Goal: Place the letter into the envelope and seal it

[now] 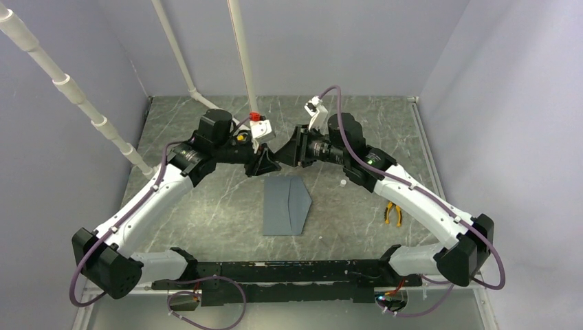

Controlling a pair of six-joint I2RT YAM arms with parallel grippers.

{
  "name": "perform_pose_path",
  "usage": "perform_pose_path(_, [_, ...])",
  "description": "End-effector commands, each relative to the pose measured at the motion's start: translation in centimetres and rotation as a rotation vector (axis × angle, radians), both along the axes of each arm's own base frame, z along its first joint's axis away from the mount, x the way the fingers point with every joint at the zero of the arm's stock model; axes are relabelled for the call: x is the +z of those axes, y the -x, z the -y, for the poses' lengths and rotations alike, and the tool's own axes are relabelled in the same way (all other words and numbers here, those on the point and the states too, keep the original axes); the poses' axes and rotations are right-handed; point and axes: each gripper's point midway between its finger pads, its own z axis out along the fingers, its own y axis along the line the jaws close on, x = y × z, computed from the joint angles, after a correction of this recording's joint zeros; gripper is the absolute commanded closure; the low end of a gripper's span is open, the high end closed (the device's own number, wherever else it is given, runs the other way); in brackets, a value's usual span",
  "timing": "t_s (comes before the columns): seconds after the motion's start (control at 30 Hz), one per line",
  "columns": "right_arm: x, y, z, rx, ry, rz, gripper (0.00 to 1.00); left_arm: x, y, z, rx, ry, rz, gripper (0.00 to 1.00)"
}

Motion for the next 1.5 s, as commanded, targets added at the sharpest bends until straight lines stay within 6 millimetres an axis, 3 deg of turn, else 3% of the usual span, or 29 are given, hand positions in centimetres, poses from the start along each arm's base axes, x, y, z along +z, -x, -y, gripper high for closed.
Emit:
perform_pose_path(0.0, [1.0,0.1,-0.6,0.016,-0.015,-0.011,0.67,2.8,-0.2,0.4,-0.024,0.041,0.111,0.98])
perform_pose_path(0.2, [1.1,1.2,-1.0,0.065,-0.04,-0.056,0.76,3.3,-2.4,-0.8,0.149,0.056,0.161,0.98])
perform_pose_path(0.3, [1.1,1.0,-0.6,0.037,-0.034,-0.055,0.85,3.6,-2.9,-1.1,0.201,0.069,0.152,0.96])
perform_pose_path(0.43, [1.5,0.1,0.3,-0.035,-0.025,-0.032,0.94,3.5,-3.0,-1.4,0.255,0.076,0.095,0.78])
perform_pose_path(0.63, [3.1,-1.0,1.9,-0.102,-0.048,-0.003,0.96,1.4,-2.7,-1.7,0.283,0.036,0.0,0.62])
perform_pose_path(0.83, [3.5,-0.9,2.0,-0.073,-0.076,-0.015,0.96,1.5,-1.6,-0.9,0.205,0.069,0.0,0.57])
perform_pose_path(1.1, [3.4,-0.4,1.5,-0.029,-0.106,-0.038,0.96,2.2,-1.6,0.4,0.139,0.114,-0.011,0.49])
perform_pose_path(1.2, [3.5,-0.2,1.4,-0.019,-0.114,-0.04,0.96,2.1,-1.4,0.8,0.112,0.117,-0.025,0.56])
perform_pose_path(1.33, [3.8,-0.1,1.6,-0.009,-0.118,-0.026,0.97,1.7,-0.9,0.8,0.089,0.107,-0.042,0.95])
perform_pose_path(1.47, [4.9,0.6,1.7,0.07,-0.113,0.091,0.99,2.4,0.5,0.7,0.046,0.129,-0.044,0.98])
